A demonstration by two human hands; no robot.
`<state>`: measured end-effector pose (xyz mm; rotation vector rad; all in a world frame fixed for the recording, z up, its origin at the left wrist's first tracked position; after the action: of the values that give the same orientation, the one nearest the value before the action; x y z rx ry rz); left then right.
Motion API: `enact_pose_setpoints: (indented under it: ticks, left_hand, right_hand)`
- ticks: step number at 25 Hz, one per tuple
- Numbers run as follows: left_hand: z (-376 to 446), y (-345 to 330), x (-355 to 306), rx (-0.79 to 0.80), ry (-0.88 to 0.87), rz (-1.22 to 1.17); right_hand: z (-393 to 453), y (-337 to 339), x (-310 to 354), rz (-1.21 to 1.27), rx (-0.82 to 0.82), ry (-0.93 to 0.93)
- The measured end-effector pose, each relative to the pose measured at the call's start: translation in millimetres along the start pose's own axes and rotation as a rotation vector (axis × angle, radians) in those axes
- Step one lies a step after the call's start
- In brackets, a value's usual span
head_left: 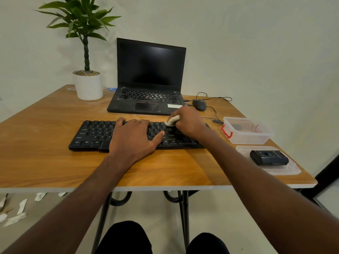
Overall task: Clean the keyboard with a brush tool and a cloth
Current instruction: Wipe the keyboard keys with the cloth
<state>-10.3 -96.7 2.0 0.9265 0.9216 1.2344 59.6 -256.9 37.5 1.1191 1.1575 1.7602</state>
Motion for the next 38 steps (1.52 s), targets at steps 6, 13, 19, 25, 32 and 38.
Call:
enact_pose_setpoints:
  ticks: [6, 13, 19, 25, 32, 38]
  left_hand:
    - [-0.1, 0.7, 1.9, 0.003, 0.016, -0.007]
    - [-0.3, 0.4, 2.4, 0.008, 0.017, -0.024]
    - [-0.8, 2.1, 1.7, 0.006, 0.018, -0.025]
    - [-0.6, 1.1, 1.8, 0.0, 0.021, -0.02]
    - [0.5, 0.3, 1.9, -0.006, 0.012, -0.008]
    - [-0.5, 3.0, 2.2, -0.017, 0.018, -0.02]
  right_hand:
    - [-13.8, 9.6, -5.9, -0.164, -0.074, 0.034]
    - [-36.2, 22.3, -54.9, -0.096, -0.172, -0.143]
    - [-48.5, 7.8, -27.0, -0.043, -0.078, 0.107]
    - [-52.2, 25.0, -65.1, -0.1, -0.222, -0.251]
    - [-38.3, 32.4, -57.0, -0.035, -0.246, -0.181]
    - [-18.5, 32.4, -83.3, -0.118, -0.055, -0.167]
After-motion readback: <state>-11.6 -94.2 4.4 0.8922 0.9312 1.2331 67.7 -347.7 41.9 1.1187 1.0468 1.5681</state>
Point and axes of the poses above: each hand's wrist, its own z-axis towards the middle knuckle, its own y-axis out of the back of the hand, x = y × z, the point moved 10 cm from there along z, towards the middle knuckle, and after that the axes turned 4 degrees about x, right-handed, at the moved point
